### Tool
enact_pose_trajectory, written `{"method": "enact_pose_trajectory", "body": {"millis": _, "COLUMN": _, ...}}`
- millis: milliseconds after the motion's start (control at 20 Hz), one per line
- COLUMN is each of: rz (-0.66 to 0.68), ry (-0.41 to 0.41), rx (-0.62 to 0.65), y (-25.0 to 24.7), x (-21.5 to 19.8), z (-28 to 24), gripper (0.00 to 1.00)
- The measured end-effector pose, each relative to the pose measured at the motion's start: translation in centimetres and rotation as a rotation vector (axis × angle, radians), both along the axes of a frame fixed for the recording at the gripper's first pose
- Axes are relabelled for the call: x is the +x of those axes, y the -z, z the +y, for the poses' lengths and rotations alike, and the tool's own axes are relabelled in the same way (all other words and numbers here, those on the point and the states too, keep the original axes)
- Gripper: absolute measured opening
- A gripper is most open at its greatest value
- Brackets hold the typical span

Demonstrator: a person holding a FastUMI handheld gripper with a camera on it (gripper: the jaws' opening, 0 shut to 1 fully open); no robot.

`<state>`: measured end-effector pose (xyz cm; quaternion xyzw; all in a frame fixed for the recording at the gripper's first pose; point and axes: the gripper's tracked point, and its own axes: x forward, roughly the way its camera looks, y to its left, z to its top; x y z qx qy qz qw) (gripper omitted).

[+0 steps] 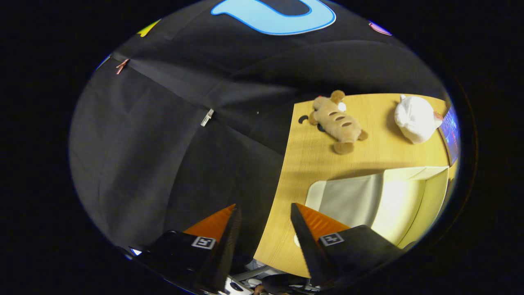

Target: Open the storage box then place both shoes into the box .Put the left shoe in first, then the right shoe, with the right side of both shoes facing outward in a uniform manner.

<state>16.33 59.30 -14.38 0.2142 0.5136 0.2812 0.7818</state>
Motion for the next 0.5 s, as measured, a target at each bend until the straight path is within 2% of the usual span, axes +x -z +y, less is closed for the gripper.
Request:
{"method": "enact_pose_trajectory", "body": {"millis": 100, "rz": -0.071, "ry": 0.030, "rx": -0.008, "y": -1.6, "x": 1.1, "z": -3.2, "gripper": 0.99}}
{"method": "enact_pose_trajectory", "body": {"millis": 500, "rz": -0.395, "ry": 0.234, "rx": -0.143, "y": -7.7, "x": 4.9, "z": -22.7, "gripper": 0.98}}
